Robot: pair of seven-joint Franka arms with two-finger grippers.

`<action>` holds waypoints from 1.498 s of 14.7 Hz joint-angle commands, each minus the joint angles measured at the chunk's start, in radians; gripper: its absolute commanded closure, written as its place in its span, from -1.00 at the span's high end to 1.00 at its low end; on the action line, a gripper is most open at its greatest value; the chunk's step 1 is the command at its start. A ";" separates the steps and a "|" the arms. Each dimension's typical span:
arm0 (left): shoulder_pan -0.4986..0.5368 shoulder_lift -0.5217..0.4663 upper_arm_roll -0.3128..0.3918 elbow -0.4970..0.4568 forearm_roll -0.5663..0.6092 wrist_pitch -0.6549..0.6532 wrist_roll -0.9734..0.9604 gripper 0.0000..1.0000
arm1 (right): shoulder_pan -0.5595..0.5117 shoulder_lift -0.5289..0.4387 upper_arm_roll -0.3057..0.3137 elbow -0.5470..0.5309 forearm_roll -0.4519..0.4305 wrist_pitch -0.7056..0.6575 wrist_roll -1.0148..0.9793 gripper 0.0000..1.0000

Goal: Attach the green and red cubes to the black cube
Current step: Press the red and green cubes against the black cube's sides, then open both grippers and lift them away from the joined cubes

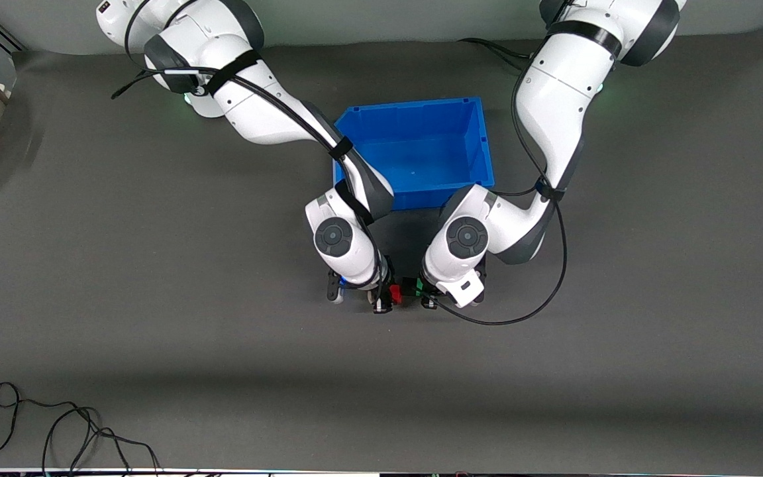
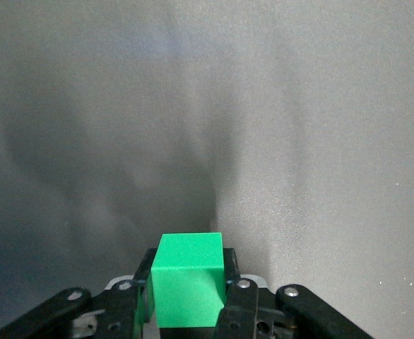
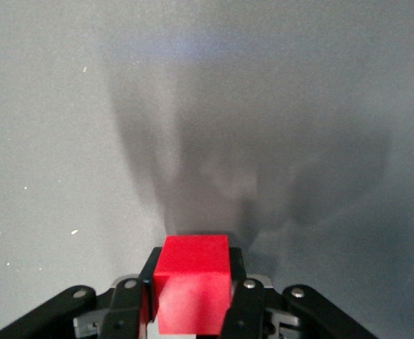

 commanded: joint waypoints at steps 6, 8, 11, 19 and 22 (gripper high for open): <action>0.005 0.007 0.009 0.020 -0.010 -0.006 -0.096 -1.00 | -0.007 0.049 -0.003 0.037 0.020 0.050 -0.089 -1.00; 0.004 0.014 0.009 0.027 -0.009 -0.004 -0.107 -1.00 | -0.007 0.049 -0.003 0.037 0.020 0.053 -0.088 -1.00; -0.006 0.054 0.009 0.067 -0.006 -0.006 -0.109 -1.00 | -0.005 0.049 -0.003 0.039 0.021 0.053 -0.079 -1.00; 0.001 0.064 0.010 0.093 -0.007 -0.004 -0.109 -0.99 | -0.007 0.049 -0.003 0.037 0.021 0.053 -0.080 -1.00; -0.001 0.071 0.010 0.093 -0.001 -0.004 -0.107 -0.74 | -0.007 0.049 -0.003 0.037 0.021 0.053 -0.080 -1.00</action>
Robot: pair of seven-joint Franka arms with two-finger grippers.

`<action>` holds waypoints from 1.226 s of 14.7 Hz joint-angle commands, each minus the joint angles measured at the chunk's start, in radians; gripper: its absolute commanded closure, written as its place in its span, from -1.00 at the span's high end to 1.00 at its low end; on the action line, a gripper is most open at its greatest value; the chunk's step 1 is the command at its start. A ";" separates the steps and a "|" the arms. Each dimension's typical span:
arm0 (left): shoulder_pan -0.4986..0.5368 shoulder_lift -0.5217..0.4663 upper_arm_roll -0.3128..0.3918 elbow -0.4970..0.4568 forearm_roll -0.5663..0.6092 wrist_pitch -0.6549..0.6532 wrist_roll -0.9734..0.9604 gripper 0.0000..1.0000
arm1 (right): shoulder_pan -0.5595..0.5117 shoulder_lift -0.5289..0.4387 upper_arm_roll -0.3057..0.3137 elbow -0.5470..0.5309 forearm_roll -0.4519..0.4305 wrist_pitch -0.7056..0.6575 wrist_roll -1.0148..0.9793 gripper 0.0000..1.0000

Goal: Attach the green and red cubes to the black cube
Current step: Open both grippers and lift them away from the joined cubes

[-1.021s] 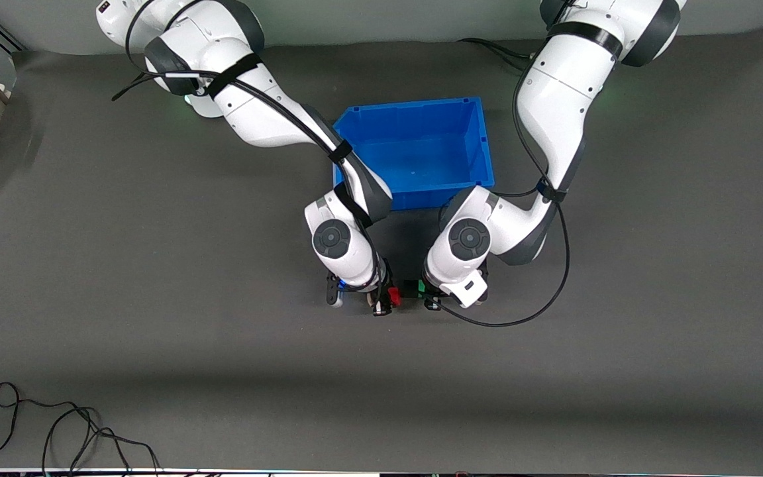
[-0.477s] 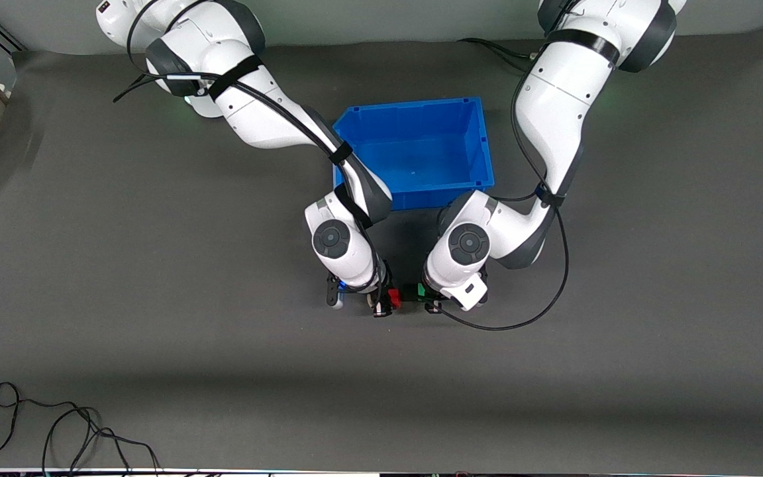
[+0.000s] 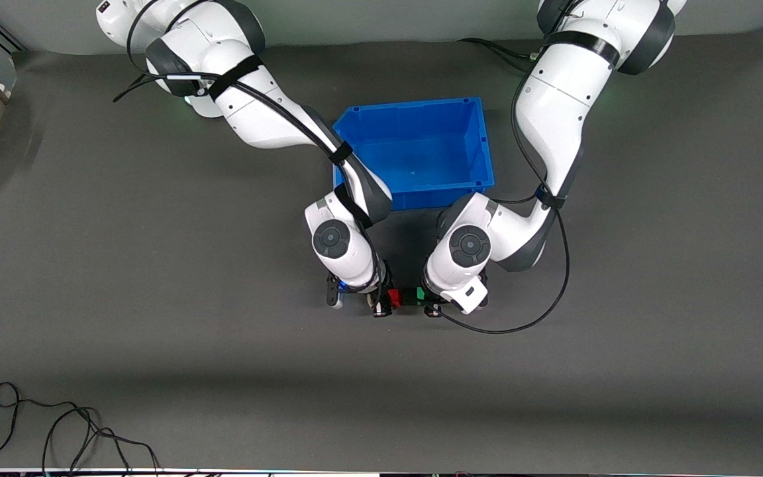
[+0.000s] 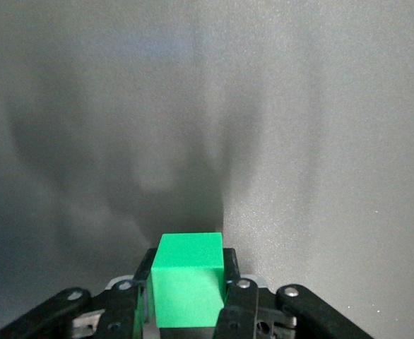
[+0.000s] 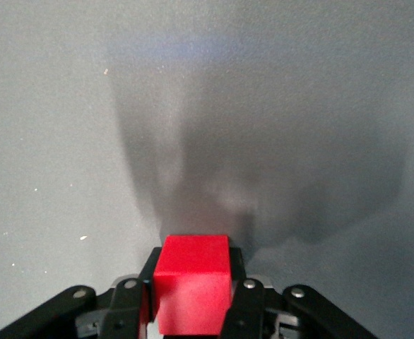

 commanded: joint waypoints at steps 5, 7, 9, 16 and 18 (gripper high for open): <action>-0.007 0.022 0.006 0.036 0.003 -0.008 -0.015 0.28 | -0.001 0.030 -0.003 0.036 0.024 0.013 -0.024 0.08; -0.007 0.021 0.006 0.046 0.006 -0.008 -0.015 1.00 | -0.001 0.028 -0.003 0.036 0.024 0.013 -0.033 0.83; -0.001 0.010 0.006 0.046 0.009 -0.012 -0.004 1.00 | -0.001 0.028 -0.003 0.037 0.023 0.013 -0.033 0.99; 0.154 -0.224 -0.004 0.011 0.017 -0.349 0.489 1.00 | -0.026 -0.082 -0.011 0.039 0.018 -0.119 -0.039 0.99; 0.215 -0.295 -0.002 0.010 0.017 -0.484 0.739 1.00 | -0.061 -0.157 -0.009 0.040 0.018 -0.234 -0.082 0.99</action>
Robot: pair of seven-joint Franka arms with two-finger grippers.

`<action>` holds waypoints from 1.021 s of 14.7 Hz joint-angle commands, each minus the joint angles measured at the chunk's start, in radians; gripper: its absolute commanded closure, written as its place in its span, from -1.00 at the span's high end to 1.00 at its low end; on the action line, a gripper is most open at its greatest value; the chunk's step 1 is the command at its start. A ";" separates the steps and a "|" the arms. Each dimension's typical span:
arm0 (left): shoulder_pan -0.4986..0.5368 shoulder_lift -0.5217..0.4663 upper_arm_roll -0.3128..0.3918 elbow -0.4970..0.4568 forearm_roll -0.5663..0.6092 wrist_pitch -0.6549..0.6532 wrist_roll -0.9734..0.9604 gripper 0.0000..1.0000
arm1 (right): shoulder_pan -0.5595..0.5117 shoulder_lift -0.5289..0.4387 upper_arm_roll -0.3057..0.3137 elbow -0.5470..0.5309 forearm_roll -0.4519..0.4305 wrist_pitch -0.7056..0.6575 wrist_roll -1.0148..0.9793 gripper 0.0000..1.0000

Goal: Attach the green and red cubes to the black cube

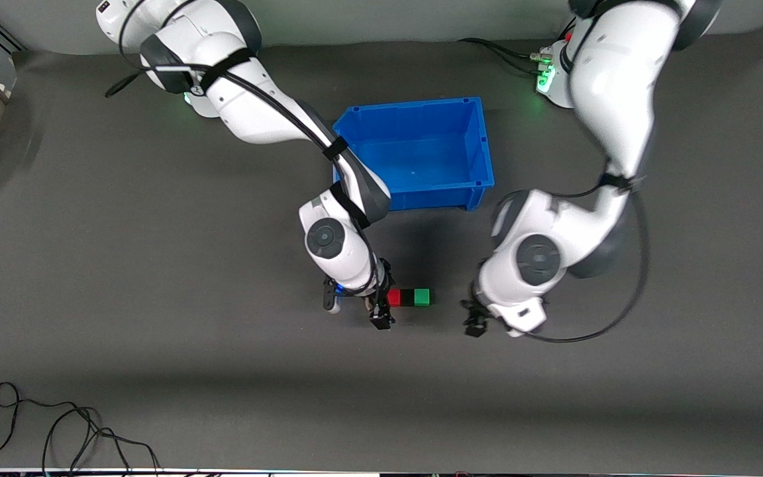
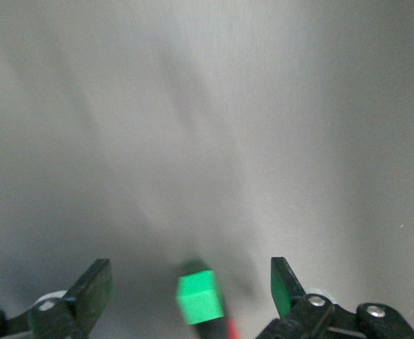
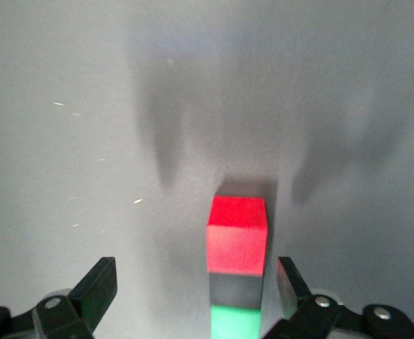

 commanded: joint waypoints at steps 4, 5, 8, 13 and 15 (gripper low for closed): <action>0.181 -0.214 -0.005 -0.072 -0.003 -0.272 0.755 1.00 | -0.132 -0.262 0.001 -0.020 0.021 -0.386 -0.257 0.99; 0.201 -0.228 0.001 -0.072 0.000 -0.306 0.824 1.00 | -0.169 -0.309 0.001 -0.018 0.024 -0.458 -0.323 0.99; 0.288 -0.304 0.005 -0.121 0.016 -0.360 1.169 1.00 | -0.271 -0.416 -0.002 -0.018 0.020 -0.668 -0.557 0.99; 0.419 -0.453 0.013 -0.219 0.046 -0.367 1.444 1.00 | -0.409 -0.544 -0.004 -0.021 -0.077 -0.921 -1.017 0.99; 0.450 -0.571 0.011 -0.358 0.073 -0.276 1.460 1.00 | -0.433 -0.583 -0.005 -0.026 -0.147 -1.010 -1.240 0.99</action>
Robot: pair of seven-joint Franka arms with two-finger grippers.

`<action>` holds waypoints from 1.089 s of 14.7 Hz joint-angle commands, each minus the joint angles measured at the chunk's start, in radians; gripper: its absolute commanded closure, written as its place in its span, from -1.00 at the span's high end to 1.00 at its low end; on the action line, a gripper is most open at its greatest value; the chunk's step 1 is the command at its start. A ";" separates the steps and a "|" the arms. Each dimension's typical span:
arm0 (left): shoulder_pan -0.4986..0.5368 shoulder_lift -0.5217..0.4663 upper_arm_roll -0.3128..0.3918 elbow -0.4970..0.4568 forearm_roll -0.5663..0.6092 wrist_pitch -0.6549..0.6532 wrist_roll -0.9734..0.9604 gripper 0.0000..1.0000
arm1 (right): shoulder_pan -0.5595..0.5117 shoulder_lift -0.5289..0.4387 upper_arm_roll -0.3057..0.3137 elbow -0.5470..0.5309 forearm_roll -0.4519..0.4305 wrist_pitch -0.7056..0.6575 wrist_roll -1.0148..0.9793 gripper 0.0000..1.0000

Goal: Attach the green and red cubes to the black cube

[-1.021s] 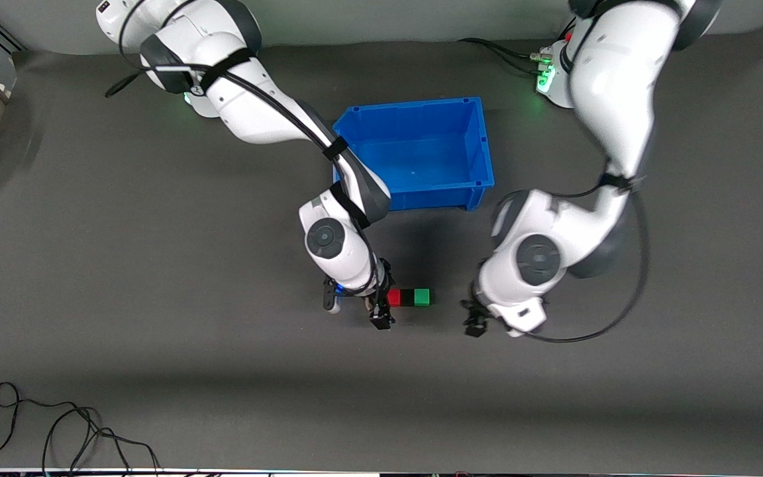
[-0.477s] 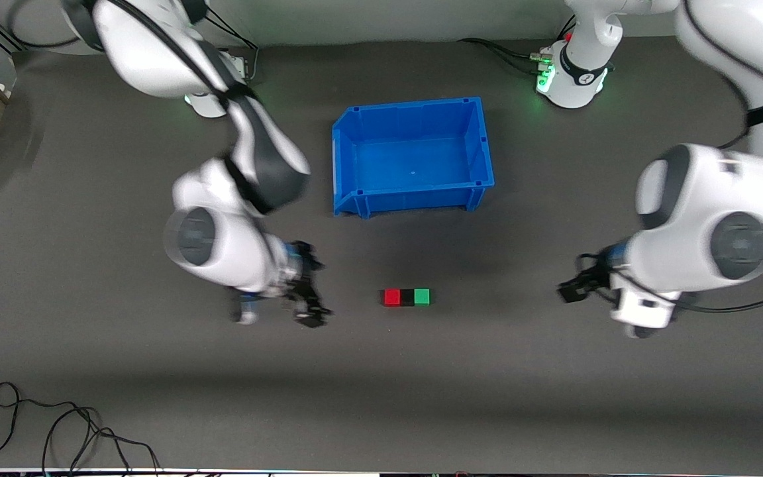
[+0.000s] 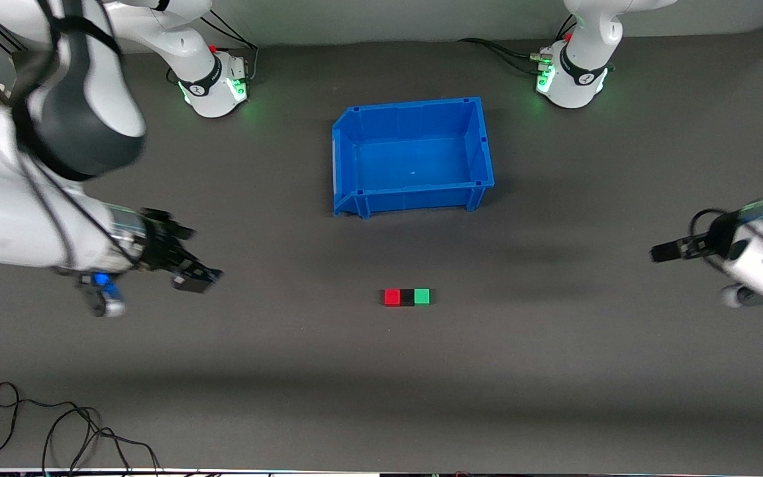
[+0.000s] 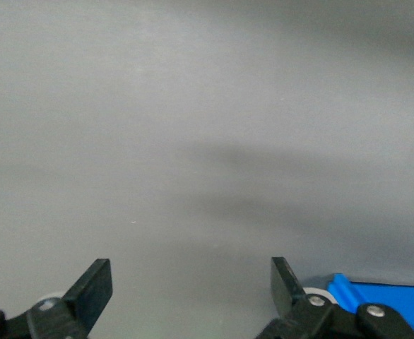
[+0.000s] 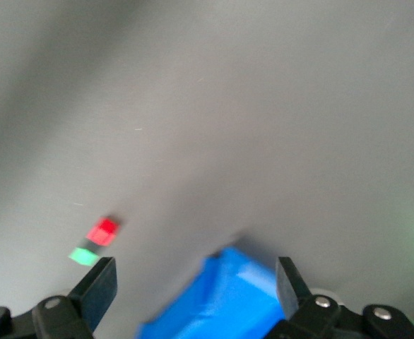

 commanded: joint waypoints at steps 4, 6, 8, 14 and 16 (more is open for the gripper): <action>0.037 -0.291 -0.007 -0.317 0.027 0.127 0.150 1.00 | -0.017 -0.082 -0.049 -0.061 -0.154 -0.148 -0.631 0.99; 0.038 -0.286 -0.009 -0.230 0.025 0.054 0.164 1.00 | -0.015 -0.102 -0.090 -0.084 -0.154 -0.136 -0.758 0.99; 0.034 -0.268 -0.009 -0.177 0.025 0.056 0.158 1.00 | -0.014 -0.120 -0.112 -0.104 -0.157 -0.110 -0.778 0.99; 0.024 -0.228 -0.017 -0.092 0.050 0.035 0.167 1.00 | 0.014 -0.295 -0.112 -0.374 -0.197 0.179 -0.787 0.99; 0.021 -0.182 -0.018 -0.013 0.050 -0.026 0.162 1.00 | 0.014 -0.312 -0.112 -0.404 -0.204 0.243 -0.831 0.99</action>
